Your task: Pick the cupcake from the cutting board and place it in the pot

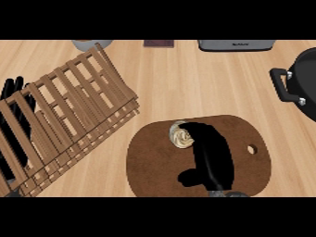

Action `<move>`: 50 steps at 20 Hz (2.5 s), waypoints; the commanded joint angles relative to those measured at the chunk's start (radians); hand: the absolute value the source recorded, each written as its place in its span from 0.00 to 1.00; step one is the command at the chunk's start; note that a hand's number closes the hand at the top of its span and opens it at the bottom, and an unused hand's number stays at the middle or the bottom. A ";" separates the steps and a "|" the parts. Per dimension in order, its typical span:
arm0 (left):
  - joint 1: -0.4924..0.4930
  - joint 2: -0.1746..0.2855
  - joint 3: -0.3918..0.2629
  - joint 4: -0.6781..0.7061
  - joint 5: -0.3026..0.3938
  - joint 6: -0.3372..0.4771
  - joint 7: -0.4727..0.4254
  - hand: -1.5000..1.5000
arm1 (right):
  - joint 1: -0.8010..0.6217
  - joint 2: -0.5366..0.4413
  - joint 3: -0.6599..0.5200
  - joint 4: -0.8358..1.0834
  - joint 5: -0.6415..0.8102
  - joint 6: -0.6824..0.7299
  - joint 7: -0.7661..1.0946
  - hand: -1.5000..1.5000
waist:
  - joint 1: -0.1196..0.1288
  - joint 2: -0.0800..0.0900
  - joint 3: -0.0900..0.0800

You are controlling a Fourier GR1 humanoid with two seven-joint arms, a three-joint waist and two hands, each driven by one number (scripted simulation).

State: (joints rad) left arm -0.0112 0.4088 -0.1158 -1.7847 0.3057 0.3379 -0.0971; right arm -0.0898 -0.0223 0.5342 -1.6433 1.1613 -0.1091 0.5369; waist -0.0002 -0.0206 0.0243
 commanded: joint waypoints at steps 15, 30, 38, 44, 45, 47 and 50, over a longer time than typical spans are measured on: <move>0.009 -0.117 -0.101 0.066 -0.070 -0.005 0.017 0.50 | -0.291 -0.088 -0.278 0.355 -0.148 0.201 -0.058 1.00 | 0.015 0.050 -0.025; 0.039 -0.144 -0.073 0.080 -0.098 -0.040 0.021 0.50 | -0.618 -0.136 -0.359 0.390 0.011 -0.002 -0.021 1.00 | -0.010 0.023 -0.025; 0.076 -0.193 -0.094 0.093 -0.144 -0.035 -0.009 0.50 | -0.645 -0.195 -0.415 0.311 0.090 0.061 0.137 1.00 | -0.027 0.021 -0.026; 0.039 -0.173 -0.037 0.088 -0.127 -0.055 0.021 0.50 | -0.640 -0.310 -0.532 0.300 0.060 0.092 0.136 1.00 | -0.029 0.023 -0.025; 0.053 -0.185 -0.058 0.088 -0.137 -0.067 0.000 0.50 | -0.651 -0.290 -0.525 0.353 0.073 0.071 0.138 1.00 | -0.013 0.027 -0.025; 0.010 -0.173 -0.021 0.133 -0.123 -0.071 0.025 0.50 | -0.620 -0.330 -0.554 0.330 0.054 0.056 0.108 1.00 | -0.030 0.028 -0.025; 0.043 -0.205 -0.066 0.090 -0.162 -0.058 0.015 0.50 | -0.602 -0.383 -0.600 0.381 0.044 0.019 0.064 1.00 | -0.017 0.029 -0.024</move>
State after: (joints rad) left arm 0.0097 0.3024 -0.0491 -1.8188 0.2055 0.2681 -0.0374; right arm -0.7043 -0.3509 -0.0151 -1.2976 1.2150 -0.0553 0.6354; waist -0.0087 -0.0153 0.0264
